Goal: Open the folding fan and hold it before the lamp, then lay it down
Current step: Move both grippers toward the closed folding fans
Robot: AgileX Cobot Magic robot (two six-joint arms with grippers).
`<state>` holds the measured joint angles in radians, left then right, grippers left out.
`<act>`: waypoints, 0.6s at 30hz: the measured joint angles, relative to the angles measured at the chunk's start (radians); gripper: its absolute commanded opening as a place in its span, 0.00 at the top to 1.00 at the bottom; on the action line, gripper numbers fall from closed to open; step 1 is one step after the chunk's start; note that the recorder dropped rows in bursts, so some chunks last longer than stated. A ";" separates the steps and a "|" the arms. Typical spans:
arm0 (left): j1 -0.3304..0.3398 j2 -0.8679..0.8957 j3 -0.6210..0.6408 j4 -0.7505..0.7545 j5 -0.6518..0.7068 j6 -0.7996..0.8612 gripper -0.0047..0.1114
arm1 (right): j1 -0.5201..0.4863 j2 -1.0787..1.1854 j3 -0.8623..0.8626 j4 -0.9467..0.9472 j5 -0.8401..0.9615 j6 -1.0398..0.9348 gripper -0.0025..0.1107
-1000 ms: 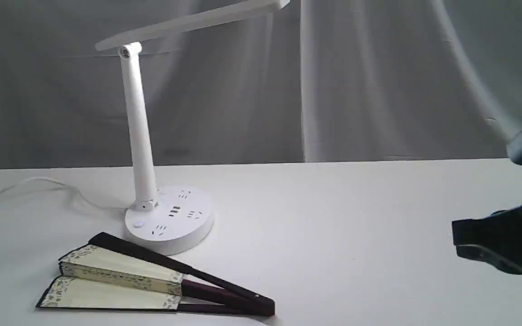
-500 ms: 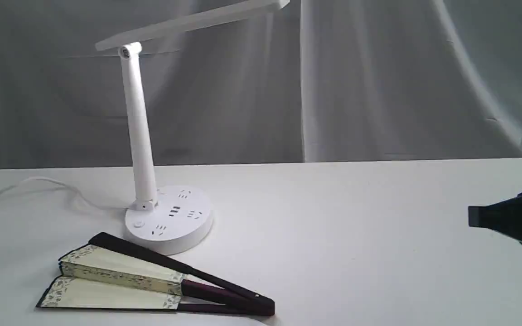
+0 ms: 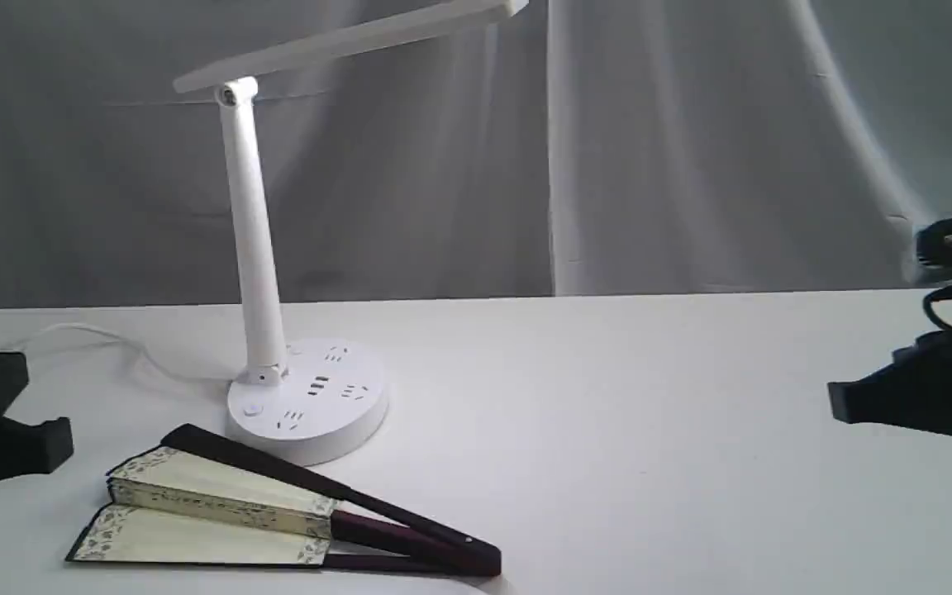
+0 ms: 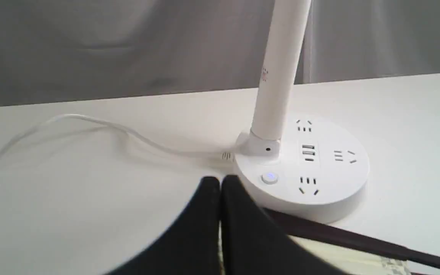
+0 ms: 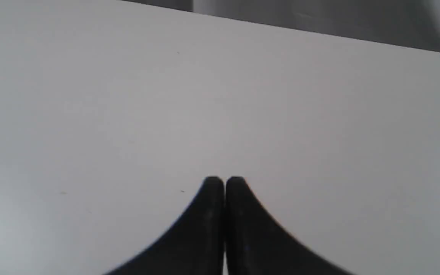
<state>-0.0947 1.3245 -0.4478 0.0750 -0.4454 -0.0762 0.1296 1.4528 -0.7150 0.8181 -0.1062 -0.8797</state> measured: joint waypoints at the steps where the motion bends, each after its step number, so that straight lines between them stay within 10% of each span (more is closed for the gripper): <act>1: 0.000 0.011 0.000 -0.002 -0.004 0.000 0.96 | 0.009 0.000 0.000 0.015 0.000 0.052 0.98; 18: 0.000 0.021 0.000 -0.002 -0.002 0.000 0.96 | -0.264 0.113 -0.147 0.050 0.762 0.280 0.98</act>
<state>-0.0947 1.3453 -0.4478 0.0730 -0.4477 -0.0762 -0.1341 1.5656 -0.8615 0.8681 0.6553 -0.6001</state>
